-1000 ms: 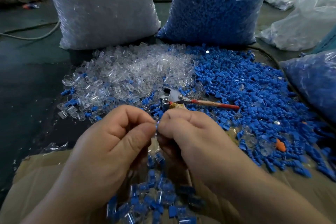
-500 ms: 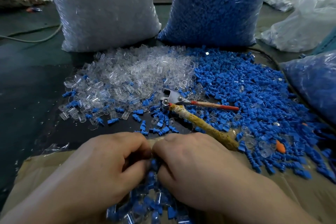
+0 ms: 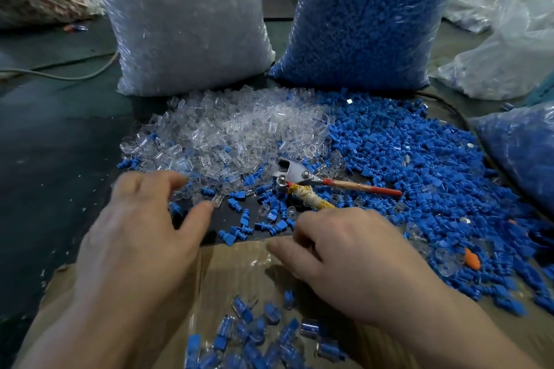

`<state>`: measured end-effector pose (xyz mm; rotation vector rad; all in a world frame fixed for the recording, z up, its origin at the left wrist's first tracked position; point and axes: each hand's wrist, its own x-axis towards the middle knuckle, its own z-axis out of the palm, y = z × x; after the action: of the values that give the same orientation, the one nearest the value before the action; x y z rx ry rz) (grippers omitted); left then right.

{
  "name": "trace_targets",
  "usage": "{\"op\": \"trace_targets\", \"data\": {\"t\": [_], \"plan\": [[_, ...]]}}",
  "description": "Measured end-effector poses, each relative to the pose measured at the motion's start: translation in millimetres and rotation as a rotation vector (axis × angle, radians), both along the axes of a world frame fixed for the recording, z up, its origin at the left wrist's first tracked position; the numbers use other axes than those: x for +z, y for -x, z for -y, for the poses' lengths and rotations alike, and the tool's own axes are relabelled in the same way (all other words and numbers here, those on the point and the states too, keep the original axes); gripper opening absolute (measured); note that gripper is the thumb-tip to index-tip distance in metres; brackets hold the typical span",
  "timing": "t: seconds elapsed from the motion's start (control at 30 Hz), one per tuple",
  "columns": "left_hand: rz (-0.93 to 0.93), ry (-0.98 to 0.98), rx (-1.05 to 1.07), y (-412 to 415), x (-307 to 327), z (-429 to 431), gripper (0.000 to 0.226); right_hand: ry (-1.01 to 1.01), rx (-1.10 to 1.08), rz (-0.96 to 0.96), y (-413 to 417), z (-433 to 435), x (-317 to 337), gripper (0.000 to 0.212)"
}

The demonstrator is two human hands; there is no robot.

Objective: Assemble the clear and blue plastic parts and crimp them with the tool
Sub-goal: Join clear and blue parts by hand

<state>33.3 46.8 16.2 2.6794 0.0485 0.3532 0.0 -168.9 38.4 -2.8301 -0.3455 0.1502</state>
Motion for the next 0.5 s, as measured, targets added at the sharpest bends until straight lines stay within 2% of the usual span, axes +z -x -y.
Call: {"op": "trace_targets", "data": {"t": [0.1, 0.23, 0.37, 0.43, 0.5], "plan": [[-0.117, -0.111, 0.182, -7, -2, -6, 0.093, 0.037, -0.044, 0.053, 1, 0, -7, 0.048], [-0.249, -0.165, 0.207, -13, 1, -11, 0.124, 0.104, -0.086, 0.106, 1, -4, -12, 0.057], [-0.288, -0.209, 0.119, -13, 1, -6, 0.127, 0.133, -0.111, 0.103, -5, -11, -13, 0.059], [-0.268, -0.202, 0.025, -12, -2, 1, 0.121, 0.137, -0.098, 0.116, -9, -14, -14, 0.060], [-0.256, -0.172, -0.086, -12, -6, 7, 0.106, 0.131, -0.090, 0.129, -11, -17, -15, 0.059]]}}
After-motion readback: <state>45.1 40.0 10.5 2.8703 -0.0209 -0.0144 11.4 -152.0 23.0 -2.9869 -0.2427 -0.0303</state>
